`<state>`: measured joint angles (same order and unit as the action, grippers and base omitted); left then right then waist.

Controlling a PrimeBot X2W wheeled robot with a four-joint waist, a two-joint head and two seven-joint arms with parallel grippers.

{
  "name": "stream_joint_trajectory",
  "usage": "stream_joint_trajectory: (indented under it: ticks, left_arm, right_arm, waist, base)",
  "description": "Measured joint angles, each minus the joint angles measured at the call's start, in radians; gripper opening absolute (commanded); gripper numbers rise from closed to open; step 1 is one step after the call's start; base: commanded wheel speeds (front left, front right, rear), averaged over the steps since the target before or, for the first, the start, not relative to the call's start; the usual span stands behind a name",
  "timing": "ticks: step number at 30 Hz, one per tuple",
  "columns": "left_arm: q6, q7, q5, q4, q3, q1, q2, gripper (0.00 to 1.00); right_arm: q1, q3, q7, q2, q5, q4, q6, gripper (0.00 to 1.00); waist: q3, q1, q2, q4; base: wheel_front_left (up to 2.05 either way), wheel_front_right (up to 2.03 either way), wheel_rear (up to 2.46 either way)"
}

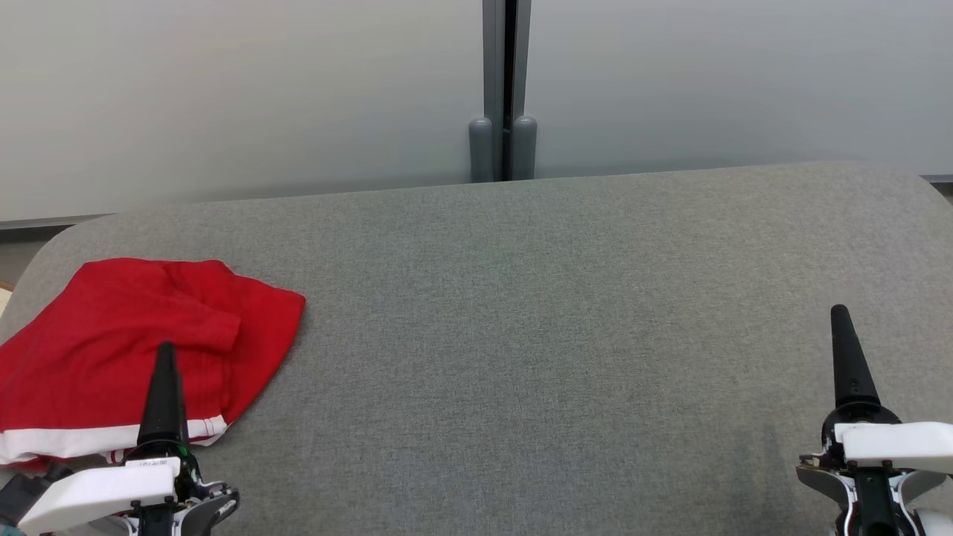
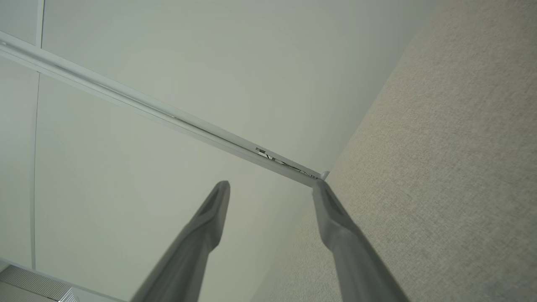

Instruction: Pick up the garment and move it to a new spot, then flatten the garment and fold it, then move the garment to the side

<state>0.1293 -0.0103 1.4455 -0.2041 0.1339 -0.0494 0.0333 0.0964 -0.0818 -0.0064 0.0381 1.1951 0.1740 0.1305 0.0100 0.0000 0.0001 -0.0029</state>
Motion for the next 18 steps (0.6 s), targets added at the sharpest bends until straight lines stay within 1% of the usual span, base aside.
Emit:
stream_joint_trajectory:
  ticks: [6,15,18]
  left_arm:
    - [0.0,-0.022,-0.066,0.056,0.013,-0.004,0.002,1.0]
    - [0.0,-0.053,-0.232,0.142,-0.025,-0.004,0.005,1.0]
    - [0.0,-0.063,-0.303,0.164,-0.039,-0.004,0.006,1.0]
  right_arm:
    - [0.011,0.022,-0.022,0.001,-0.156,-0.051,0.0,1.0]
    - [0.027,0.061,-0.056,0.008,-0.388,-0.128,0.0,1.0]
    - [0.027,0.066,-0.065,0.011,-0.46,-0.147,0.0,1.0]
  waist:
    - [0.002,0.0,0.0,0.001]
    - [0.005,0.0,0.0,0.001]
    - [0.006,0.0,0.0,0.0]
  base:
    - [0.0,0.0,0.0]
    - [0.0,0.0,0.0]
    - [0.0,0.0,0.0]
